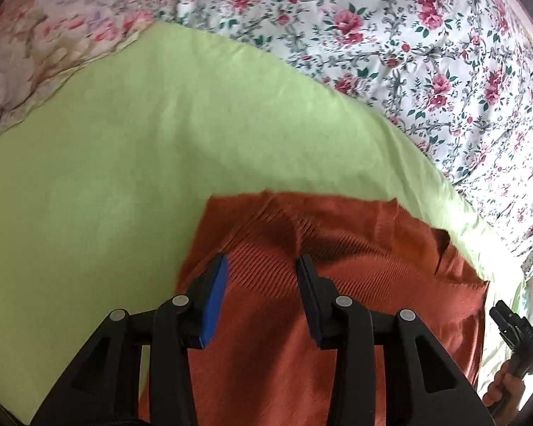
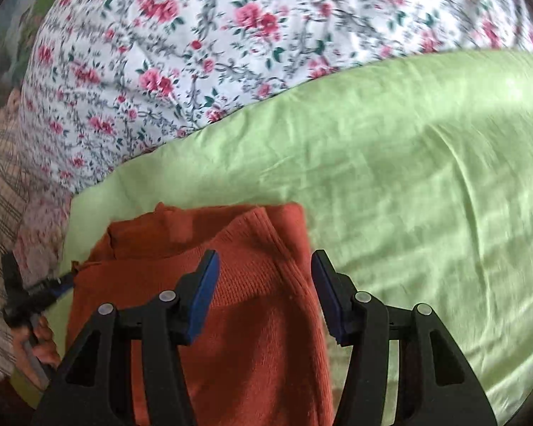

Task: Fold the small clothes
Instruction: 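Open both grippers and withdraw from the folded sweater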

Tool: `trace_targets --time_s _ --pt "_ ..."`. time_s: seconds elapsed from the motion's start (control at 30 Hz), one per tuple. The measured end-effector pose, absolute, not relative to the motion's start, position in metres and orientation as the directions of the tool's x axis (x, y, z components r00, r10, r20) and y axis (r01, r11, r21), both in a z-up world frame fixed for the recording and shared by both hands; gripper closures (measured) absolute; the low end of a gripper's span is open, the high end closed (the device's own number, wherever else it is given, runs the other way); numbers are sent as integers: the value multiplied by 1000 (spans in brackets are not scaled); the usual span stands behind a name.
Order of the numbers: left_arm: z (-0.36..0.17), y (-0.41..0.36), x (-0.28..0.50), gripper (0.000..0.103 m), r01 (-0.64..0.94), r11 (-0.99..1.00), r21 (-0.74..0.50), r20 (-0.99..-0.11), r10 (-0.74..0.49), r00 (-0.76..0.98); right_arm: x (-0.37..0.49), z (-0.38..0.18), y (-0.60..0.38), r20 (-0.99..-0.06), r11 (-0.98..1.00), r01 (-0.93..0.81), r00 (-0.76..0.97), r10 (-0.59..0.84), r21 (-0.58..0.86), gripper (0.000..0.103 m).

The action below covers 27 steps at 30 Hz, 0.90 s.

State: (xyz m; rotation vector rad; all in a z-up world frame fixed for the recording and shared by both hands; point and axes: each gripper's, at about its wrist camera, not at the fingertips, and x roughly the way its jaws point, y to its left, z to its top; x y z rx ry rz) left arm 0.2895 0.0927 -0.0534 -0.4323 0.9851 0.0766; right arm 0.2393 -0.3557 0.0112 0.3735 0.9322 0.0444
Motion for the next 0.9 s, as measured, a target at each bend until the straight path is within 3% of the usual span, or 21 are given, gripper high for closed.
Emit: trace_targets --time_s 0.23,0.5,0.8,0.9 --pt "-54 106 211 62 -265 904 -335 -828 -149 540 199 18 -332 -778 930 102 584 232 354 48" --pt "-51 99 121 55 -210 887 -411 -823 -262 504 135 5 -285 -789 902 109 536 300 417 47" --pt "-69 79 80 48 -168 860 -482 -814 -368 449 78 8 -234 -814 910 70 480 328 408 47" --pt "-73 75 71 46 -178 853 -491 -814 -376 442 65 14 -225 -812 917 43 482 329 397 40"
